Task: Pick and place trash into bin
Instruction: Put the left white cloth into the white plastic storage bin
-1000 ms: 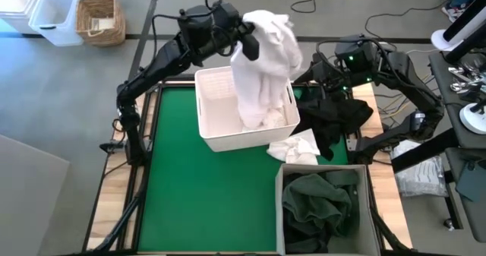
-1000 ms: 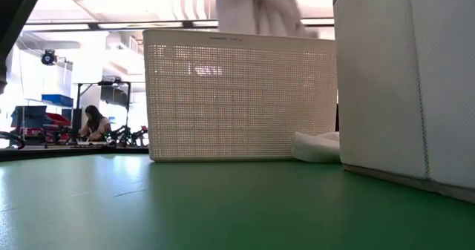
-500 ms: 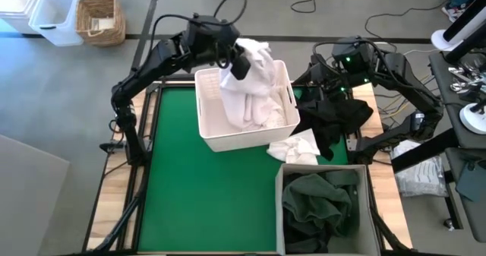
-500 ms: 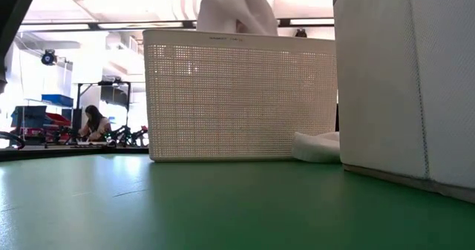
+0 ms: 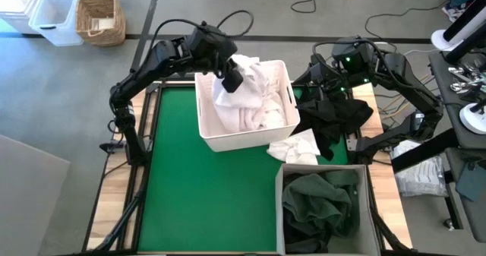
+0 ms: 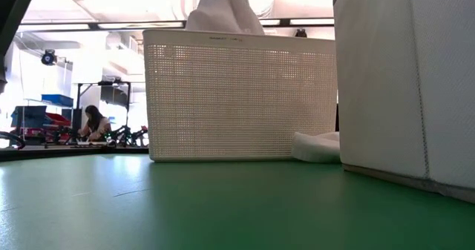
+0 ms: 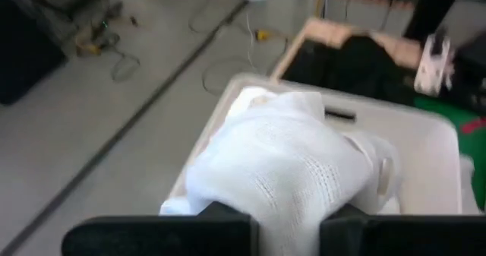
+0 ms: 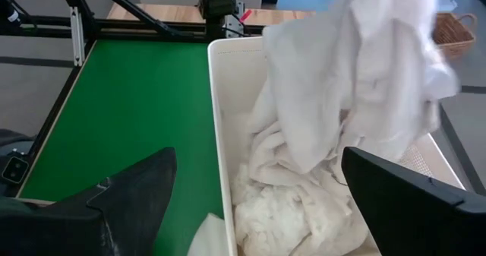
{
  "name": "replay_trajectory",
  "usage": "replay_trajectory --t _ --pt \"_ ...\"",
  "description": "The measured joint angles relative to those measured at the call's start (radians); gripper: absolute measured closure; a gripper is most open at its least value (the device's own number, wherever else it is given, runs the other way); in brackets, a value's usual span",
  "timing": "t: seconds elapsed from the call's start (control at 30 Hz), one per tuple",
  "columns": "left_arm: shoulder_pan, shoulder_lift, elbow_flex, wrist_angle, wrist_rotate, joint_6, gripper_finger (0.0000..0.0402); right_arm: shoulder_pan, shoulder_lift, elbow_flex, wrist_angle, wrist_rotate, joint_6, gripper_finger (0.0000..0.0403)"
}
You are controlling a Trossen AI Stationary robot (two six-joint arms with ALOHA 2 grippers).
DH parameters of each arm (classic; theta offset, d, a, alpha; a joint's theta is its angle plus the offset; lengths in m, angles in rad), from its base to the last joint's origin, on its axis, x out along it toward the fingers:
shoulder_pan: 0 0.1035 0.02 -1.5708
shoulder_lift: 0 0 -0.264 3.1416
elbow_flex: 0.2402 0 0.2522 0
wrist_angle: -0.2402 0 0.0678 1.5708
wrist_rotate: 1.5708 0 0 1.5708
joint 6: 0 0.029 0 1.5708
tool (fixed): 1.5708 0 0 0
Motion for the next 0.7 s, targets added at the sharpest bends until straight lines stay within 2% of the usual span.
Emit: replay_trajectory --t 0.33,0.4,0.7 --pt "-0.002 0.013 -0.004 -0.27 0.032 -0.036 0.0401 0.0 0.0 0.0 0.007 0.0 0.0 0.0035" --pt "-0.003 0.024 -0.004 -0.31 0.065 -0.043 0.0401 0.0 0.001 0.0 0.007 0.0 0.0 0.0035" --pt "-0.029 0.076 -0.03 -0.368 0.115 -0.032 0.0401 0.0 0.001 0.0 0.007 0.0 0.001 0.0035"
